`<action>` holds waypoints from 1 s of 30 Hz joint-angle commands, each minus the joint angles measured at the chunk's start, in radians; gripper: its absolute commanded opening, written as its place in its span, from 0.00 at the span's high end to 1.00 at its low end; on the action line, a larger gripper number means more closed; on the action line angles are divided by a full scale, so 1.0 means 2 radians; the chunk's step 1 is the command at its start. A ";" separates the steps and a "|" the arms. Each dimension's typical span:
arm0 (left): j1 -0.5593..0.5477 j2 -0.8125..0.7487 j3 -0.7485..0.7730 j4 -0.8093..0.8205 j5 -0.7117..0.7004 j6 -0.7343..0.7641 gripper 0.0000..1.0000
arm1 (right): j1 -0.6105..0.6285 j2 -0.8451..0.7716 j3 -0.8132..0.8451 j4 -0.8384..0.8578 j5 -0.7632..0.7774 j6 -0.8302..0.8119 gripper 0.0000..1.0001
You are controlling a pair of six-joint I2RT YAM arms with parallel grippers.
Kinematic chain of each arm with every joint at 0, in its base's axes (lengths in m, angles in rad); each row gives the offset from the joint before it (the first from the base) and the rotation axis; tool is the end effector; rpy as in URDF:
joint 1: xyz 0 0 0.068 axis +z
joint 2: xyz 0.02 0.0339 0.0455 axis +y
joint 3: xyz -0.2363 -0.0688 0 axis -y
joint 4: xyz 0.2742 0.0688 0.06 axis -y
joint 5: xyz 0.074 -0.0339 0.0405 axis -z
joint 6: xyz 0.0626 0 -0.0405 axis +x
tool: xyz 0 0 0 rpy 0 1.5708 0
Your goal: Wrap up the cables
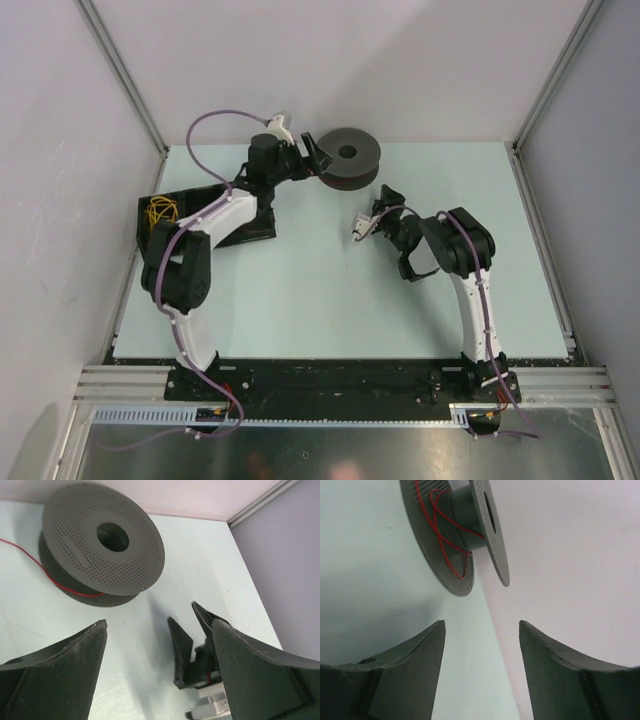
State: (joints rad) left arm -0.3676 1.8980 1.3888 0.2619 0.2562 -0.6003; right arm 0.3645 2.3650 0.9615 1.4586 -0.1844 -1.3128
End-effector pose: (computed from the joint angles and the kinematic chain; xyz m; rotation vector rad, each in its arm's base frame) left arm 0.4563 -0.1927 0.2230 -0.0312 1.9077 -0.9045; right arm 0.3965 0.1636 0.0262 -1.2469 0.9183 -0.6168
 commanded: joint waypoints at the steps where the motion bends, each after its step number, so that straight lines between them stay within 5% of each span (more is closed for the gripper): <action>1: 0.014 -0.078 0.011 -0.039 0.000 0.120 0.06 | 0.007 -0.041 -0.072 0.060 0.034 0.050 0.32; 8: 0.044 -0.162 0.016 -0.136 0.039 0.237 0.01 | 0.005 -0.184 -0.122 -0.028 0.095 0.100 0.17; 14: 0.098 -0.204 0.063 -0.245 0.060 0.280 0.01 | -0.012 -0.341 -0.124 -0.204 0.143 0.189 0.07; 23: 0.172 -0.193 0.163 -0.388 0.089 0.327 0.01 | -0.097 -0.557 -0.036 -0.640 0.040 0.397 0.01; 30: 0.155 -0.176 0.186 -0.458 -0.006 0.350 0.01 | -0.193 -0.603 0.003 -0.822 -0.063 0.567 0.01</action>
State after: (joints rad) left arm -0.0246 1.5246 1.7241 -0.5343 0.3733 0.0452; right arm 0.0635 1.1877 0.9379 0.1204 -0.1745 -0.4286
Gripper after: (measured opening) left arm 0.994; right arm 0.993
